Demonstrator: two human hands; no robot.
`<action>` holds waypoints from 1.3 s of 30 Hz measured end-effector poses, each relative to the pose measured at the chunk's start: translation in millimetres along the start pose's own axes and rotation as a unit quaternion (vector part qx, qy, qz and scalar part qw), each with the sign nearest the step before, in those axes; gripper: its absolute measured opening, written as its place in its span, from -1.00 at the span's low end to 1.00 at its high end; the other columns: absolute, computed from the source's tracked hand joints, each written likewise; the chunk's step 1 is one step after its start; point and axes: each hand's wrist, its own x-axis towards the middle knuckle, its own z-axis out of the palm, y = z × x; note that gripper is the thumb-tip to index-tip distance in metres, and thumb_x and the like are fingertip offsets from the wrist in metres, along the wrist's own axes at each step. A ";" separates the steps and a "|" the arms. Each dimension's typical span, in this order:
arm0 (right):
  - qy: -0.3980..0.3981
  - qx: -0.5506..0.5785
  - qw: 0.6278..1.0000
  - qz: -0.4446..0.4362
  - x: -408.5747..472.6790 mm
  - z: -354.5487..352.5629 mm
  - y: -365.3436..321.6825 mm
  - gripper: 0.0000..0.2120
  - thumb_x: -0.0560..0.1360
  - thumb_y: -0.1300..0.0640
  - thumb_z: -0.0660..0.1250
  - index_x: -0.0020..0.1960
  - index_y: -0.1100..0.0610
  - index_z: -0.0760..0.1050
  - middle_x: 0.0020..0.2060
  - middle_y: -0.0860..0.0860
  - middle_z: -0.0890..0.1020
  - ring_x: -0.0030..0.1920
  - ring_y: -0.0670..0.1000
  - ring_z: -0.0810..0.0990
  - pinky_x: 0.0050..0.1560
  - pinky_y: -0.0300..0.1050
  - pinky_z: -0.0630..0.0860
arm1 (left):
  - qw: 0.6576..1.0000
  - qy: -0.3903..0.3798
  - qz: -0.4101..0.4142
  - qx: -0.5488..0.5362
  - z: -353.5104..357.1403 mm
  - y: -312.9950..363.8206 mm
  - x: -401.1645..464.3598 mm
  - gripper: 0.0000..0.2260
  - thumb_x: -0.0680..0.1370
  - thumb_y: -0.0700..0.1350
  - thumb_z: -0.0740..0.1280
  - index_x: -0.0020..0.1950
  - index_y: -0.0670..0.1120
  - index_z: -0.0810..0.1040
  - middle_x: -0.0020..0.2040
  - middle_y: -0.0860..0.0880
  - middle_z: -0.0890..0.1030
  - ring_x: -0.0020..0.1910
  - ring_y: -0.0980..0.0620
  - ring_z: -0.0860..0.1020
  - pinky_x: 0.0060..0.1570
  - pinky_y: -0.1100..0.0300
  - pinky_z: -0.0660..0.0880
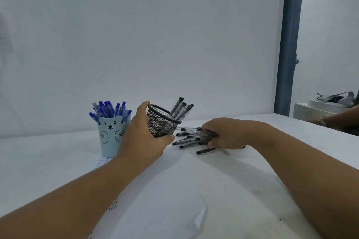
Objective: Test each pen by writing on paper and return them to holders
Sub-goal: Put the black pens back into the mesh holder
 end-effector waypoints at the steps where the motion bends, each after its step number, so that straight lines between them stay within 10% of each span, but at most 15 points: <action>1: 0.004 0.008 1.000 0.001 0.2 0.0 0.9 -0.80 0.54 0.14 0.35 -0.19 0.03 0.36 -0.26 -0.08 0.47 -0.26 -0.05 0.42 -0.23 -0.13 0.35 | 1.000 0.000 -0.002 0.000 0.1 0.5 -0.1 -0.06 0.26 0.08 0.62 0.50 0.24 0.16 0.16 0.02 0.58 0.12 -0.01 0.58 0.18 -0.05 0.54; 13: 0.242 0.223 0.944 0.035 3.1 -14.3 5.2 -0.96 0.62 0.19 0.31 0.00 0.11 0.46 -0.10 0.04 0.64 -0.18 0.09 0.64 -0.42 -0.36 0.41 | 1.000 0.000 -0.005 0.003 -1.0 1.8 -0.4 -0.06 0.28 0.06 0.63 0.51 0.24 0.16 0.16 0.05 0.56 0.14 -0.02 0.57 0.19 -0.07 0.55; 17: 0.333 0.281 0.900 0.007 7.1 -14.5 0.2 -0.87 0.60 0.20 0.32 -0.03 -0.01 0.45 -0.17 -0.04 0.65 -0.26 -0.07 0.63 -0.20 -0.27 0.50 | 1.000 0.000 0.001 0.008 -0.8 2.0 -1.2 -0.07 0.30 0.04 0.64 0.53 0.22 0.17 0.20 0.04 0.54 0.19 0.02 0.55 0.22 -0.01 0.52; 23: 0.521 0.498 0.692 -0.044 1.2 -26.3 -20.0 -0.84 0.60 0.31 0.32 0.06 0.07 0.44 -0.18 -0.01 0.65 -0.27 0.03 0.64 -0.04 0.06 0.66 | 0.997 -0.015 0.033 0.062 -3.3 7.5 -7.4 -0.09 0.32 0.10 0.60 0.54 0.26 0.15 0.24 0.03 0.51 0.25 0.04 0.51 0.23 -0.06 0.52; 29: 0.519 0.678 0.518 -0.039 -0.5 -28.9 -53.9 -0.86 0.62 0.32 0.30 0.04 0.15 0.36 -0.10 0.11 0.58 -0.24 0.06 0.66 0.07 0.17 0.66 | 0.988 -0.031 0.092 0.124 -0.8 26.8 -18.2 -0.12 0.37 0.17 0.54 0.57 0.24 0.11 0.26 0.13 0.48 0.31 0.06 0.44 0.27 -0.08 0.44; 33: 0.487 0.671 0.559 -0.034 8.0 -12.7 -71.4 -0.87 0.62 0.27 0.31 0.10 0.18 0.36 -0.32 -0.07 0.68 -0.16 0.04 0.72 0.14 0.16 0.64 | 0.983 -0.032 0.115 0.137 2.8 35.7 -21.7 -0.11 0.35 0.26 0.51 0.56 0.23 0.11 0.25 0.13 0.47 0.26 0.03 0.46 0.26 -0.08 0.44; 39: 0.514 0.496 0.700 -0.023 12.2 5.2 -78.2 -0.80 0.58 0.11 0.39 0.06 -0.07 0.37 -0.13 -0.14 0.64 0.02 -0.09 0.61 0.09 -0.17 0.52 | 0.988 -0.015 0.102 0.115 6.7 37.3 -21.7 -0.11 0.33 0.25 0.53 0.53 0.21 0.12 0.29 0.11 0.46 0.29 0.03 0.45 0.25 -0.11 0.45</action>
